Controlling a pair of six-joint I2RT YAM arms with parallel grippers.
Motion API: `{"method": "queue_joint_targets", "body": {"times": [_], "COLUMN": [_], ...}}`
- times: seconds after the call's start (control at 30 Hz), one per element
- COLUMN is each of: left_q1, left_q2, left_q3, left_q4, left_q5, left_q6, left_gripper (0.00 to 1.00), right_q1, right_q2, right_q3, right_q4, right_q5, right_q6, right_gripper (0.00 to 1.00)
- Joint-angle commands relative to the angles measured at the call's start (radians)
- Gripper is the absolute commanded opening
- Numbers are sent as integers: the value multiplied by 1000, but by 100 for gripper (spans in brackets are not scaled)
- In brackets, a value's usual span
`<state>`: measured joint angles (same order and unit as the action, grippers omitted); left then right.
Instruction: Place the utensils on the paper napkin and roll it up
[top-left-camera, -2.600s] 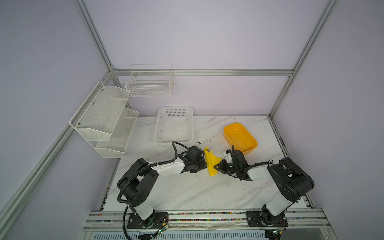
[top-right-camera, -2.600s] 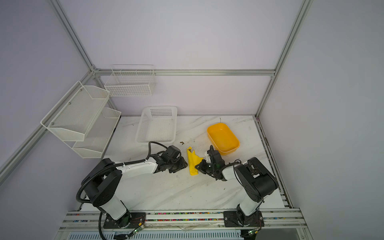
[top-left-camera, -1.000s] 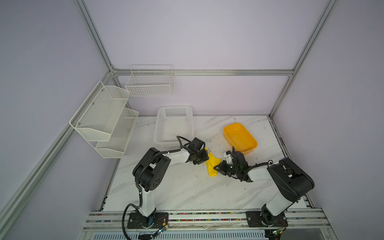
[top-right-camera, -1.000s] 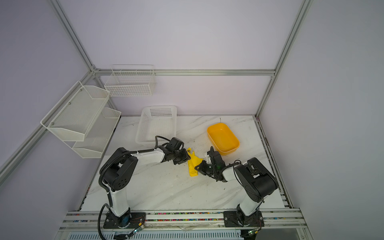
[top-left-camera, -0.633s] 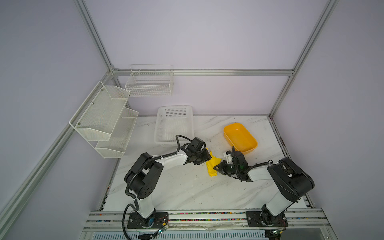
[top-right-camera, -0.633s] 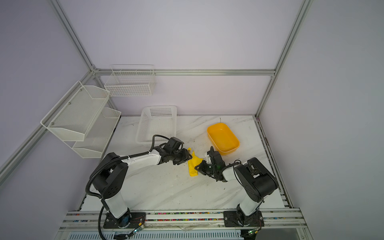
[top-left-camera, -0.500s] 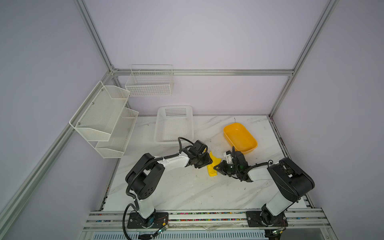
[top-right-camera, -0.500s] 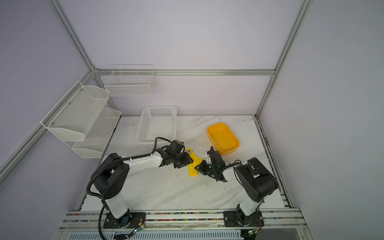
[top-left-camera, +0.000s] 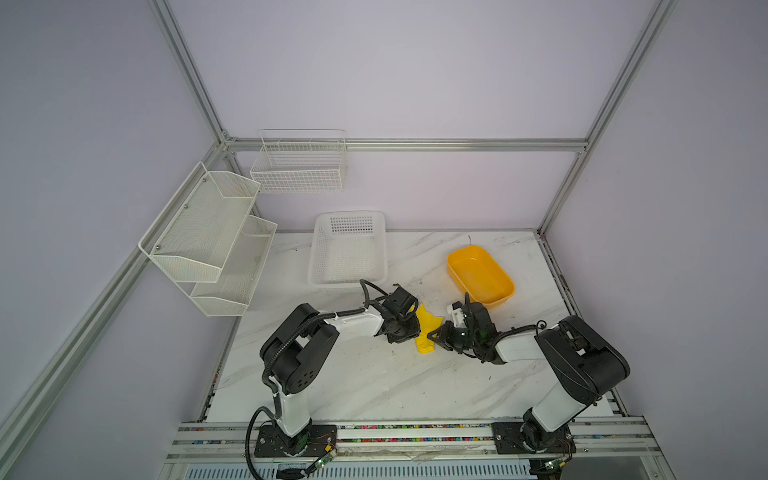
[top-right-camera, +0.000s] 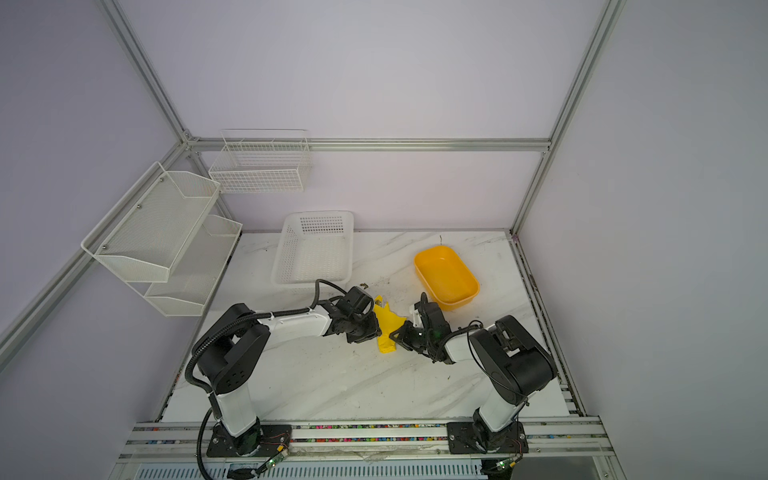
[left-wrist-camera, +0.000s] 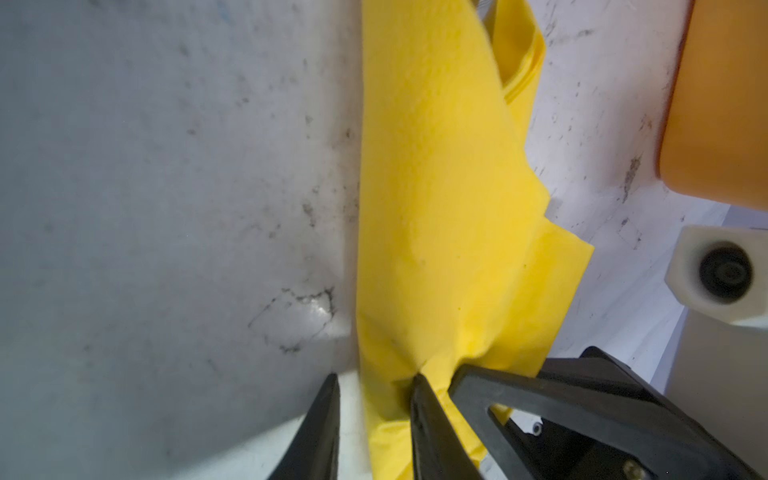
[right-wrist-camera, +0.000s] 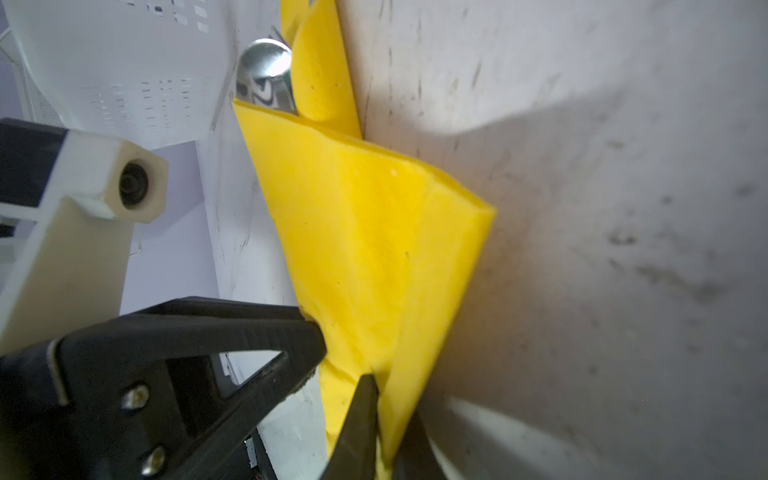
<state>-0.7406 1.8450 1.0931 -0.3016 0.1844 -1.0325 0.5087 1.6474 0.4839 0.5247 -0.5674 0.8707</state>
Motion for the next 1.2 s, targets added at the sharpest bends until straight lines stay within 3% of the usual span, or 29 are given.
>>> {"method": "queue_joint_targets", "body": {"times": [0.0,0.17,0.4,0.77,1.17], "left_q1": [2,0,-11,-17,-19], "left_q2": [18,21,4,65,96], "left_q3": [4,9,23,41,38], "left_q4": [-26,-20,15,-40,-44], "left_q5": [-27,-8,20,-10,-13], "left_q6": [15,14,31,46,49], "left_gripper": [27,28,38,33,30], "right_q1": [-2,-2,-2,-2,-27], "right_q2": [-23,-23,-30,-40,-133], "right_q3": [-14,-12,-13,-3,27], "right_q4": [-38,-41,-41,-62,-185], "right_q5": [1,0,9,17,136], "right_q6": [4,3,7,3,23], "right_gripper": [11,11,11,14,47]}}
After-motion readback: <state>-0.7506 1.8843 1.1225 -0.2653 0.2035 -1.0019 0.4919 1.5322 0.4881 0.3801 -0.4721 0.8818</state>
